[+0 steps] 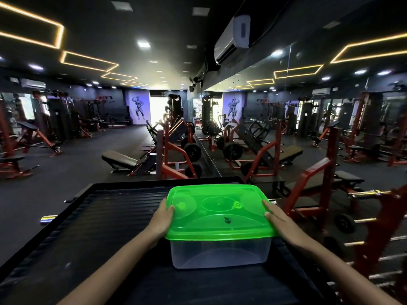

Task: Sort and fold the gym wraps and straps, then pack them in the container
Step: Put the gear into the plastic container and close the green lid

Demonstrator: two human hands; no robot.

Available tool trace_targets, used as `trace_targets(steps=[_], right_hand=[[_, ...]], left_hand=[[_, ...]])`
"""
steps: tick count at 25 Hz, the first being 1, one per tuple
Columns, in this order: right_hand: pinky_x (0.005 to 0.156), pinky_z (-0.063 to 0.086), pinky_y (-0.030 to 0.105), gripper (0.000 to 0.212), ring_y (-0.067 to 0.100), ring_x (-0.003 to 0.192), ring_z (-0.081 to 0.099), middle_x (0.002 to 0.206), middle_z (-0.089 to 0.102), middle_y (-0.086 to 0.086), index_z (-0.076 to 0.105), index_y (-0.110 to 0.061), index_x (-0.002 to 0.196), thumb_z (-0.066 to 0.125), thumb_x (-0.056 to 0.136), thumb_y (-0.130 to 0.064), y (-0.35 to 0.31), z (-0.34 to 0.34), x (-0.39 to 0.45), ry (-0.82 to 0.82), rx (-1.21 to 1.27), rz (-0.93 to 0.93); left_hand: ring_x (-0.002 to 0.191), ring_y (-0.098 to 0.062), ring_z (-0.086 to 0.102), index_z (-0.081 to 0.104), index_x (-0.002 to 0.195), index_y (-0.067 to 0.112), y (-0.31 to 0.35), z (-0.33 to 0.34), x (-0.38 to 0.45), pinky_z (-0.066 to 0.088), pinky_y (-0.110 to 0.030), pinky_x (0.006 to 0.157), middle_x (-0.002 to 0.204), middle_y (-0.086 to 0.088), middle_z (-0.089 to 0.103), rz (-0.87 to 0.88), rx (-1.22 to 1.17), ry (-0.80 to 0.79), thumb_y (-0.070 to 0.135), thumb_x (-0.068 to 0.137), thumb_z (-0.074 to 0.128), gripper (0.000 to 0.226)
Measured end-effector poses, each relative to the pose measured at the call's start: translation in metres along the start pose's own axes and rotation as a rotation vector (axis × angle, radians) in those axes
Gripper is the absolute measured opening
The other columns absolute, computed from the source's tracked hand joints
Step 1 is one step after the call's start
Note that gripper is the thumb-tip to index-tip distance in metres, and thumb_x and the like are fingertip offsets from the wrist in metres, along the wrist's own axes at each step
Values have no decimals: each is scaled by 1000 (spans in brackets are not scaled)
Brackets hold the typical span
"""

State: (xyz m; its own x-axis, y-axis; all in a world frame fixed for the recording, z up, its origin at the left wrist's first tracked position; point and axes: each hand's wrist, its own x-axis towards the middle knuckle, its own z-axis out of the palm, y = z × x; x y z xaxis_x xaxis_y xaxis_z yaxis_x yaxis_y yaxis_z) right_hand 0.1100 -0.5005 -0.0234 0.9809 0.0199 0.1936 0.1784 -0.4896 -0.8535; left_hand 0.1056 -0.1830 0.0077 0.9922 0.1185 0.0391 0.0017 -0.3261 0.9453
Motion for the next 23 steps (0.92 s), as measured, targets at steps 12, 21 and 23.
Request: trace_targets(steps=[12,21,23], right_hand=[[62,50,24,31,13,65,64,82,66,5,60,6,111,47,97,-19,-14,2,7,136,286,272],[82,40,33,42,34,113,52,128,51,23,44,6,127,37,101,-26,-28,10,10,165,66,388],[95,37,38,46,37,123,45,135,45,26,36,4,132,36,100,-29,-31,9,7,193,-155,329]], left_hand=[[118,-27,49,38,133,3,4,7,10,36,-26,84,133,-17,48,-40,119,25,18,102,34,35],[112,-32,51,47,121,-3,9,12,28,39,-31,84,125,-22,51,-47,190,94,12,101,31,30],[133,-32,35,31,139,-5,5,10,31,29,-32,104,145,-22,35,37,406,53,17,101,33,44]])
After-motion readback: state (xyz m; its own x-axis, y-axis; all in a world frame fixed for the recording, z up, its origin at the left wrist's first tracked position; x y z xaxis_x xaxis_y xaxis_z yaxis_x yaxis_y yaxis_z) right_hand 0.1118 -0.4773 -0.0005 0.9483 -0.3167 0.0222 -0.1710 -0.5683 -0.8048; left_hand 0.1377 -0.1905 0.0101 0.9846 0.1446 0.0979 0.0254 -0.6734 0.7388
